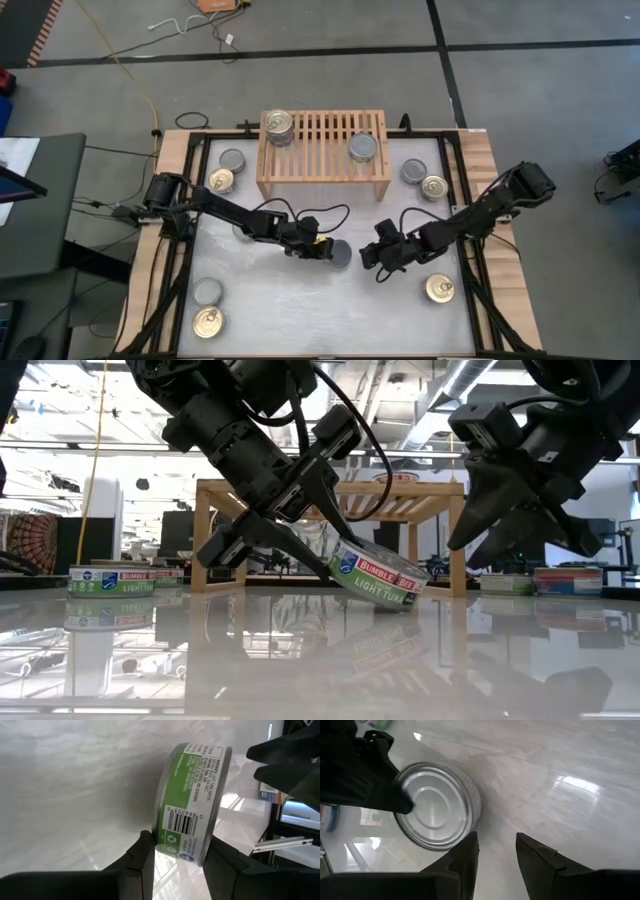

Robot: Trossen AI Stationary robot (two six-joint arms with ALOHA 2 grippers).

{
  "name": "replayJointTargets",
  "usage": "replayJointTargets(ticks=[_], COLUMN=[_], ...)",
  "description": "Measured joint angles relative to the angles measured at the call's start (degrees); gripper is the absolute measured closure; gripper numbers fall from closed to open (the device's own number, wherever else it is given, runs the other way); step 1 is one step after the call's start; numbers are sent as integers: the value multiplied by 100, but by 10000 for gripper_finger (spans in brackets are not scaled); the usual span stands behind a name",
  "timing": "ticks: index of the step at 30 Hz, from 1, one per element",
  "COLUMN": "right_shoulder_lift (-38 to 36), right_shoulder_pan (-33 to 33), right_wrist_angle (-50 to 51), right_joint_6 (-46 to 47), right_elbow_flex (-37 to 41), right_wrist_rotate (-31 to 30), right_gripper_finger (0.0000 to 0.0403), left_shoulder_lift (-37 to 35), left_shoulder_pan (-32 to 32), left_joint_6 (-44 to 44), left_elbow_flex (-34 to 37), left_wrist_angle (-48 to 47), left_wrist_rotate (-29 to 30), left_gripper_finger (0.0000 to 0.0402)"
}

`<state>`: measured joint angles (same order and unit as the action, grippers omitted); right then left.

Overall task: Stack canned seafood by type on shelf
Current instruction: Stack the green tuna can on top of the other green tuna can on the shelf

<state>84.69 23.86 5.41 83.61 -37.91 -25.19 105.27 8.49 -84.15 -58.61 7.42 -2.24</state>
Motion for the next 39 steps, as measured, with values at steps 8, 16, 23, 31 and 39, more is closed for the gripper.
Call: replayJointTargets(ticks=[8, 16, 23, 31, 39], right_shoulder_lift=[0, 0, 0, 74, 904], right_shoulder_pan=[2, 13, 13, -43, -368], right_wrist_angle=[-9, -9, -7, 35, -341], right_joint_6=[-13, -157, -164, -363, -420], right_elbow_flex=[0, 0, 0, 0, 2], right_wrist_rotate=[2, 7, 7, -4, 240], right_gripper_finger=[243, 243, 243, 243, 243], left_shoulder_lift=[0, 0, 0, 11, 11], left_shoulder_pan=[0, -29, -37, -45, -74], left_joint_6=[53, 139, 141, 184, 207], left_elbow_flex=[0, 0, 0, 7, 7], left_wrist_angle=[4, 4, 10, 271, 261], left_wrist_rotate=[2, 15, 24, 8, -51], left_gripper_finger=[259, 275, 276, 277, 277])
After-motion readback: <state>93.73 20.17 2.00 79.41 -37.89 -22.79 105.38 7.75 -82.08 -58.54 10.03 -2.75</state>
